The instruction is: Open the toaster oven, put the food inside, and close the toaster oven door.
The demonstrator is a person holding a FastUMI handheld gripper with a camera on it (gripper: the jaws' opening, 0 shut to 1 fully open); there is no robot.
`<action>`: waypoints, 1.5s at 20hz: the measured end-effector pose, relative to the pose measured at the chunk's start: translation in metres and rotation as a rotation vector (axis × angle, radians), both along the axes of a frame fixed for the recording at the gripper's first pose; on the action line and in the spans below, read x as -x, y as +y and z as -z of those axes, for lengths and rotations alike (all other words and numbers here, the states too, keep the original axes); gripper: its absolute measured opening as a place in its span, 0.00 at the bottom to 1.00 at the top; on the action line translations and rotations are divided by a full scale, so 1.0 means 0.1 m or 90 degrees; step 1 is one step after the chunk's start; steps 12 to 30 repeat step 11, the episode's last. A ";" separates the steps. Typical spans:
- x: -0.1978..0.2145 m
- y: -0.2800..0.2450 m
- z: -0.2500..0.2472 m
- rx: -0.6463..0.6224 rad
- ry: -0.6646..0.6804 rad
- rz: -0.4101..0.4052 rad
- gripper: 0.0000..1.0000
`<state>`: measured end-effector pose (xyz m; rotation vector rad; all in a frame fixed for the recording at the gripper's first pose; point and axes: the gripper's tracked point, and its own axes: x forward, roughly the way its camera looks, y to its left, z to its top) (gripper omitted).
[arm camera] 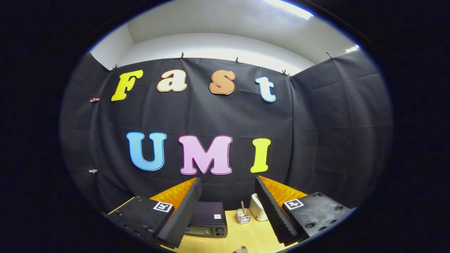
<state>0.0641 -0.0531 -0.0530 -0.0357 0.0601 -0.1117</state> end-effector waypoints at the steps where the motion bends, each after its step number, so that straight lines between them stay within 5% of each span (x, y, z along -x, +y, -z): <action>1: -0.01 -0.01 -0.03 -0.001 -0.004 0.001 0.98; 30: -0.03 -0.02 -0.18 0.002 -0.014 0.008 0.98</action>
